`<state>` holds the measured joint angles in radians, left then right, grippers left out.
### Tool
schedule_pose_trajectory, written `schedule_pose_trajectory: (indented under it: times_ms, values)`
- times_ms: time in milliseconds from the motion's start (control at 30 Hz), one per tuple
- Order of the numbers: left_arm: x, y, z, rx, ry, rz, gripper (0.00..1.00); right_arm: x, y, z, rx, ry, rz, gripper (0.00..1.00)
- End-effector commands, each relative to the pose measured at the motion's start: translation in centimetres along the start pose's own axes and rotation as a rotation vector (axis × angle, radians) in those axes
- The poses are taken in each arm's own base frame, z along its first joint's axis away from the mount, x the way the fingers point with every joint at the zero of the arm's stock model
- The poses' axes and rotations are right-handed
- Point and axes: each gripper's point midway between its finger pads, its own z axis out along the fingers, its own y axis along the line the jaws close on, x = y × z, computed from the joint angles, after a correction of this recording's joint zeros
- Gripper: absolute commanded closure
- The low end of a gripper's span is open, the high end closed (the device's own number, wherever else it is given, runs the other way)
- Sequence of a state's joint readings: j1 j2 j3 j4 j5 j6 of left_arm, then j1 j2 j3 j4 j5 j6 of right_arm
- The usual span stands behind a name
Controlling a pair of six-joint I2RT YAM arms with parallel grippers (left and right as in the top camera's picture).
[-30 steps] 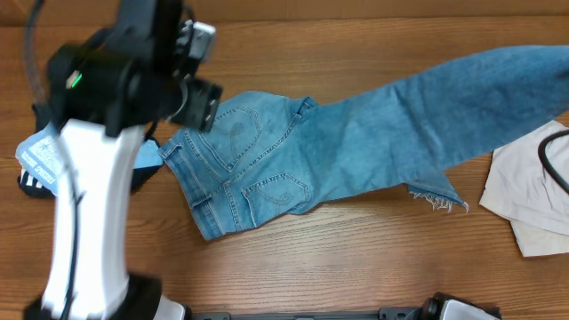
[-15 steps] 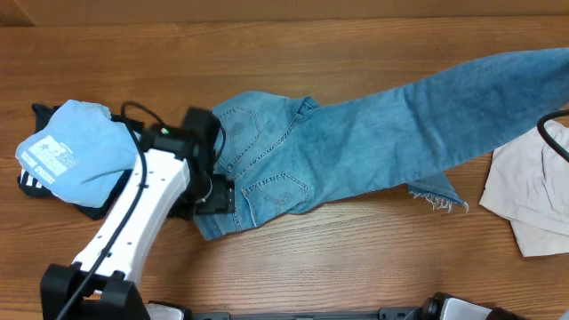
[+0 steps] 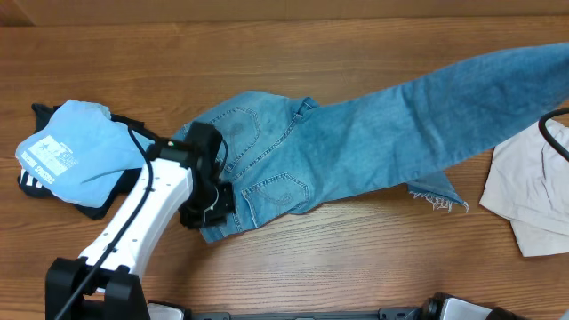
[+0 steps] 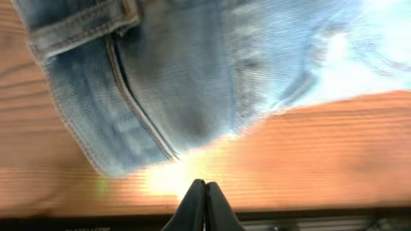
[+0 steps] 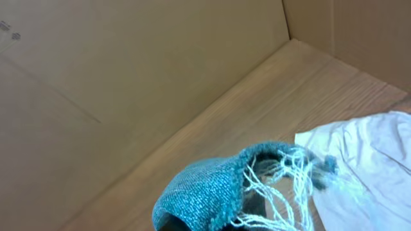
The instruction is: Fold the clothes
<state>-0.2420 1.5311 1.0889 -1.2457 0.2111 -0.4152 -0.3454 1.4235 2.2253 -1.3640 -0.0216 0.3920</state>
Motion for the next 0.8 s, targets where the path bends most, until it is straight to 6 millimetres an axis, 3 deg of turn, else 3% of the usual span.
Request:
schedule_pose_trajectory:
  times_ms: [0, 67, 167, 267, 433, 533, 667, 767]
  values:
    - [-1.8, -2.7, -7.8, 0.067, -0.172, 0.154, 0.94, -1.7, 0.7, -3.0, -0.039, -0.103, -0.001, 0.96]
    - [-1.7, -1.8, -9.2, 0.005, -0.193, 0.157, 0.78, -2.4, 0.5, -4.2, -0.029, -0.151, 0.001, 0.96]
    - [-1.1, -0.8, -8.0, -0.035, -0.153, 0.142, 0.51, -3.9, 0.6, -6.3, -0.022, -0.226, 0.004, 0.96]
    - [-0.1, 0.3, -5.0, -0.055, -0.079, 0.087, 0.43, -4.0, 0.7, -6.9, -0.030, -0.233, 0.006, 0.96]
    - [1.7, 2.7, 0.5, -0.106, 0.006, -0.083, 0.25, -3.3, 0.4, -6.1, -0.011, -0.192, 0.007, 0.96]
    - [2.3, 3.8, 3.2, -0.113, 0.025, -0.168, 0.24, -2.9, 0.4, -5.5, -0.010, -0.166, 0.006, 0.96]
    - [0.8, 3.2, 5.5, -0.039, -0.040, -0.189, 0.32, -2.5, 0.8, -4.6, -0.031, -0.130, 0.004, 0.96]
    - [-1.8, 0.7, 5.1, 0.081, -0.128, -0.096, 0.96, -2.4, 0.8, -4.0, -0.032, -0.116, 0.004, 0.96]
